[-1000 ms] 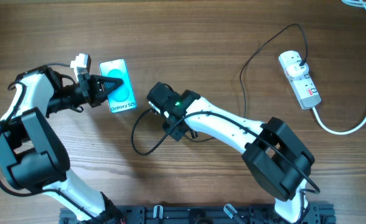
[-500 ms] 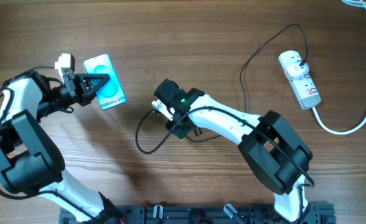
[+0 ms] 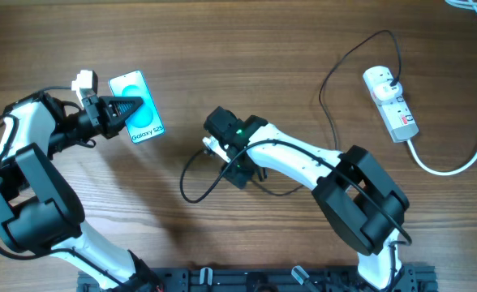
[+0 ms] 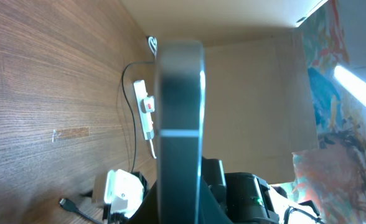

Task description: Plug charger to phone and switch on socket

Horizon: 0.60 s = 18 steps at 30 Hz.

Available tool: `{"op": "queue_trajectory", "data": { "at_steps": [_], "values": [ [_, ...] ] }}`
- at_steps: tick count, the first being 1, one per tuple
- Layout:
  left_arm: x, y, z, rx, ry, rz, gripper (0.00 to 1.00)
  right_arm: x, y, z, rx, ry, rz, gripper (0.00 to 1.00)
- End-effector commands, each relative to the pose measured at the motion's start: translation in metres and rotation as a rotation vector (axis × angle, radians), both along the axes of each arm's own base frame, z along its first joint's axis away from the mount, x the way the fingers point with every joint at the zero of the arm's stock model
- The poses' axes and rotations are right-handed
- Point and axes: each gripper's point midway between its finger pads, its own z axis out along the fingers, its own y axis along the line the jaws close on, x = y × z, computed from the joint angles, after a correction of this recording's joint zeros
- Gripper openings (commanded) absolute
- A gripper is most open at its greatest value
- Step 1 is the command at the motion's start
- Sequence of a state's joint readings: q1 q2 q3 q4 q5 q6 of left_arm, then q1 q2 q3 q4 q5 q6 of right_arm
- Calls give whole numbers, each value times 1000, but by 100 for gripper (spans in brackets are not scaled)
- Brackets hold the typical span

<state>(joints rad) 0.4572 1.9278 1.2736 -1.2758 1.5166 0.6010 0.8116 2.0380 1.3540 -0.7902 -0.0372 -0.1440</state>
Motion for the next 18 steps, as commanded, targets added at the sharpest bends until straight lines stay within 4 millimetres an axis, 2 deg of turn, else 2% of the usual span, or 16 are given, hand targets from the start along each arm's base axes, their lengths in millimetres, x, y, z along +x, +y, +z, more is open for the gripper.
{"op": "queue_trajectory", "data": {
  "at_steps": [1,3,5,12,16,18],
  "values": [
    [1,-2,9,-12,-34,3,4,2,1,-20,2,3,9,61],
    [1,-2,9,-20,-18,3,4,4,3,-19,12,-7,13,56],
    [1,-2,9,-25,-17,5,4,8,7,-19,25,-23,36,46],
    [1,-2,9,-24,-18,5,4,11,8,-18,35,-30,29,27],
    [1,-2,9,-22,-21,4,4,11,8,-18,44,-21,19,4],
    [1,-2,9,-22,-21,5,4,12,6,-18,58,-5,7,4]
  ]
}}
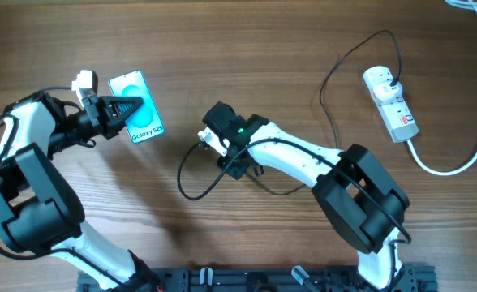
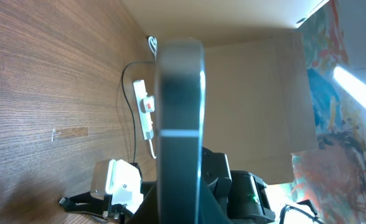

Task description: Plug charger to phone and switch on socket

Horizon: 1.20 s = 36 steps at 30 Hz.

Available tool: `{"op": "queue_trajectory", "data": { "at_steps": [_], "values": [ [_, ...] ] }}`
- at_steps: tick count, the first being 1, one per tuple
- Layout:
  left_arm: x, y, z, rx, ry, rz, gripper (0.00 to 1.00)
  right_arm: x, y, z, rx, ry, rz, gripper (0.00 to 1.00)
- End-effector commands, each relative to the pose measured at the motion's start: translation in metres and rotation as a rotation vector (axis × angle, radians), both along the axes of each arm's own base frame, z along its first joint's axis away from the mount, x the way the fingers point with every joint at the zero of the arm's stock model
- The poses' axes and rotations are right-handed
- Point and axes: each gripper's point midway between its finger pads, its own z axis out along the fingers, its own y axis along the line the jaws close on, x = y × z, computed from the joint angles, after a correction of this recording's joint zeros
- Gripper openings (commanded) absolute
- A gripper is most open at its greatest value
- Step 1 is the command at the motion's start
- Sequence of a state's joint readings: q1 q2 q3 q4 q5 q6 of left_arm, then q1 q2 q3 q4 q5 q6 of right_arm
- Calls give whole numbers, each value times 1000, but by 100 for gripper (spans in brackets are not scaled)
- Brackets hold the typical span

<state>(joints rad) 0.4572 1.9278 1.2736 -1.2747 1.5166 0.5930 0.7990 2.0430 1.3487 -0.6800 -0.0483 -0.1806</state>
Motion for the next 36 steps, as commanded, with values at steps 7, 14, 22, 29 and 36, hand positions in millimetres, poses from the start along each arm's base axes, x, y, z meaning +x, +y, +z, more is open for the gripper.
{"op": "queue_trajectory", "data": {
  "at_steps": [7,14,22,29,36],
  "values": [
    [2,-1,12,-36,-35,11,4,-25,-19,-11,113,308,-80,4],
    [-1,-22,8,-16,-24,-53,4,-33,-25,-5,163,410,-114,4],
    [-3,-33,3,9,-12,-92,4,-32,-29,-7,137,401,-127,100],
    [-3,-33,7,-15,-14,-85,4,-31,-32,-8,122,392,-129,100],
    [-5,-33,16,-77,38,-68,4,-28,-32,-9,120,377,-128,100]
  ]
}}
